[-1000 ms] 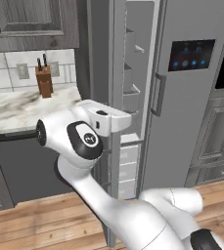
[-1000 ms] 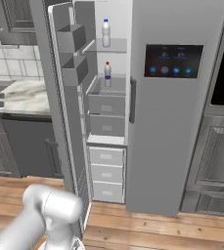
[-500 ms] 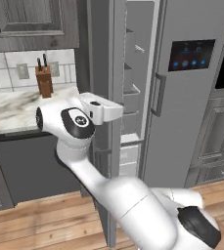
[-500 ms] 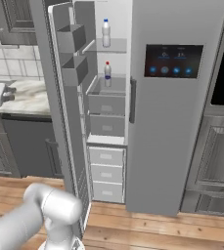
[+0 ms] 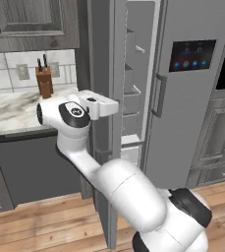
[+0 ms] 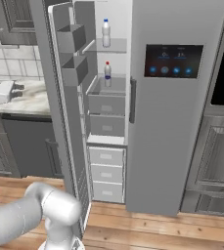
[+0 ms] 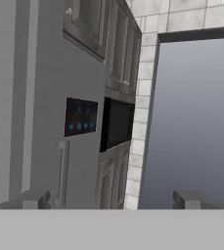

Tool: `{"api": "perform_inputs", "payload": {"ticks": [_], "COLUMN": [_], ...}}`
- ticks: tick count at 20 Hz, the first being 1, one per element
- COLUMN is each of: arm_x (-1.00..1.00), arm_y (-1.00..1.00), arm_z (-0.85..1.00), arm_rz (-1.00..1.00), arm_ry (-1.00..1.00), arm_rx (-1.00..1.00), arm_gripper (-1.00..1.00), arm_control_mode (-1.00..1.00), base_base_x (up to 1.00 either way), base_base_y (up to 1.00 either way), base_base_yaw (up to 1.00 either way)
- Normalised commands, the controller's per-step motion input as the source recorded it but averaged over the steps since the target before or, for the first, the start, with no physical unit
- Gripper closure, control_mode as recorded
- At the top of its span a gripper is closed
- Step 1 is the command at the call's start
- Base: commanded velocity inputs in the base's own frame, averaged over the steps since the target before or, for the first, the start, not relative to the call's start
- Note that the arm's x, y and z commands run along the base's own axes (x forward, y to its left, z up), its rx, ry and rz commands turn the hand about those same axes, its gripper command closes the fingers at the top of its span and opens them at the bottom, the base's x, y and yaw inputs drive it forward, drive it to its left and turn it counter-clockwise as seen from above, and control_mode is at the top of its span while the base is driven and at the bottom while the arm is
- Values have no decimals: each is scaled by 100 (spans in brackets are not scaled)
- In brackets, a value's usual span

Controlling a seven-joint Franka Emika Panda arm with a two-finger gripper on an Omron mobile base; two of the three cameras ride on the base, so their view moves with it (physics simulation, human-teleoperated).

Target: Take the bottled waters from the counter and place them in the freezer to freeze. Close the freezer door after placing the bottles.

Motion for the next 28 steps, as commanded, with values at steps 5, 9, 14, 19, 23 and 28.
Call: {"api": "perform_inputs", "payload": {"ticks": [5,9,14,19,23,28], "arm_x": [49,43,18,0,0,0], "arm_y": [-10,-4,-14,-17,-1,15], "arm_z": [-14,-4,0,0,0,-1], "arm_rz": [0,0,0,0,0,0], "arm_ry": [0,0,0,0,0,-1], "arm_rx": [-3,0,0,0,0,-1], "arm_gripper": [-100,-100,-100,-100,-100,-100], "arm_control_mode": [-100,-100,-100,-100,-100,-100], "base_base_x": [0,0,0,0,0,0], "base_base_y": [0,0,0,0,0,0], "base_base_yaw": [0,0,0,0,0,0]}}
